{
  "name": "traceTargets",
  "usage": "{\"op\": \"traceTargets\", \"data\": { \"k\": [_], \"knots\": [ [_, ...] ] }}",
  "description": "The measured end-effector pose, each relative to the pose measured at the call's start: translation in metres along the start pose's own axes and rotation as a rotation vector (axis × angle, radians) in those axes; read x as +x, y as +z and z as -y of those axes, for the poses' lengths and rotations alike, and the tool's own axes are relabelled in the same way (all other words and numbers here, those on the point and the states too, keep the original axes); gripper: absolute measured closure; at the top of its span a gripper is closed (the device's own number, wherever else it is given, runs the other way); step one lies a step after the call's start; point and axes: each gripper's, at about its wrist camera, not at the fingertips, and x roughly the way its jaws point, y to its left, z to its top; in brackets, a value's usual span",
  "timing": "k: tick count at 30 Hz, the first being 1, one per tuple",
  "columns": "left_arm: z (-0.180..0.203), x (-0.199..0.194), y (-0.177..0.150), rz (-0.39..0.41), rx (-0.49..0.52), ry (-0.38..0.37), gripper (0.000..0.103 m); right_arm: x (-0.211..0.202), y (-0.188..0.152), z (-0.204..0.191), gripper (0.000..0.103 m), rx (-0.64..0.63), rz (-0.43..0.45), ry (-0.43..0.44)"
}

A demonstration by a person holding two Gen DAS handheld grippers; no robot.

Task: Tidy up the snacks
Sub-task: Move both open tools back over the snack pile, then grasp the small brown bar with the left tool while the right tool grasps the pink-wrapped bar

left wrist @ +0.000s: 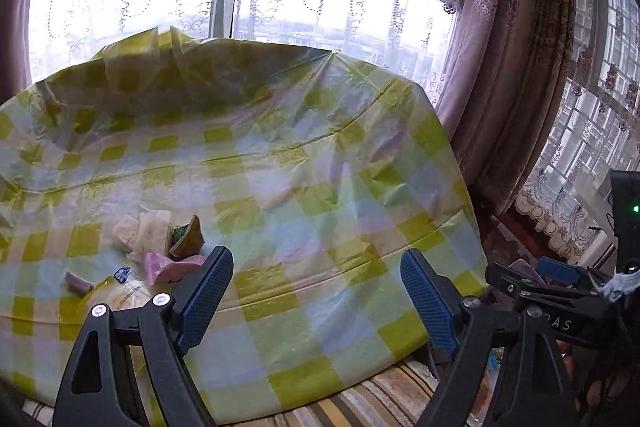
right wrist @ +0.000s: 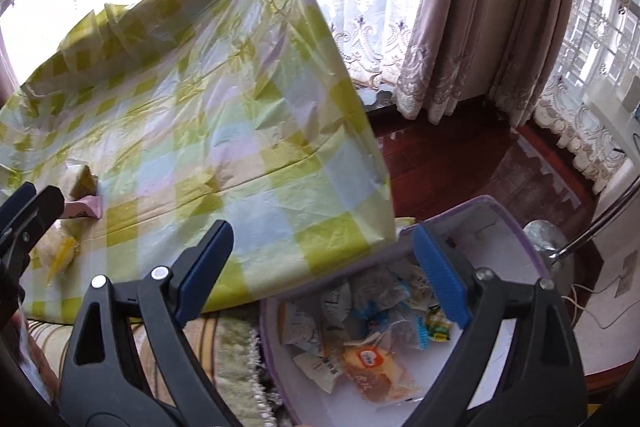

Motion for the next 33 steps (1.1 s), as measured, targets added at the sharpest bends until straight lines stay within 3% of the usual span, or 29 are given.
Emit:
{"op": "traceTargets", "data": {
  "k": [8, 17, 26, 29, 33],
  "knots": [
    [-0.097, -0.017, -0.016, -0.007, -0.189, 0.101, 0.018, 0.008, -0.003, -0.064, 0.011, -0.058, -0.014, 0.099],
    [-0.170, -0.027, -0.033, -0.041, -0.315, 0.164, 0.030, 0.028, -0.006, -0.130, 0.011, -0.136, -0.063, 0.178],
    [-0.209, -0.021, -0.041, -0.080, -0.405, 0.157, 0.039, 0.045, -0.006, -0.188, 0.011, -0.236, -0.089, 0.247],
    [-0.220, -0.013, -0.044, -0.113, -0.440, 0.137, 0.047, 0.053, -0.003, -0.204, 0.018, -0.284, -0.099, 0.242],
    [-0.236, 0.000, -0.048, -0.154, -0.491, 0.118, 0.050, 0.065, 0.000, -0.218, 0.022, -0.323, -0.114, 0.250]
  ]
}}
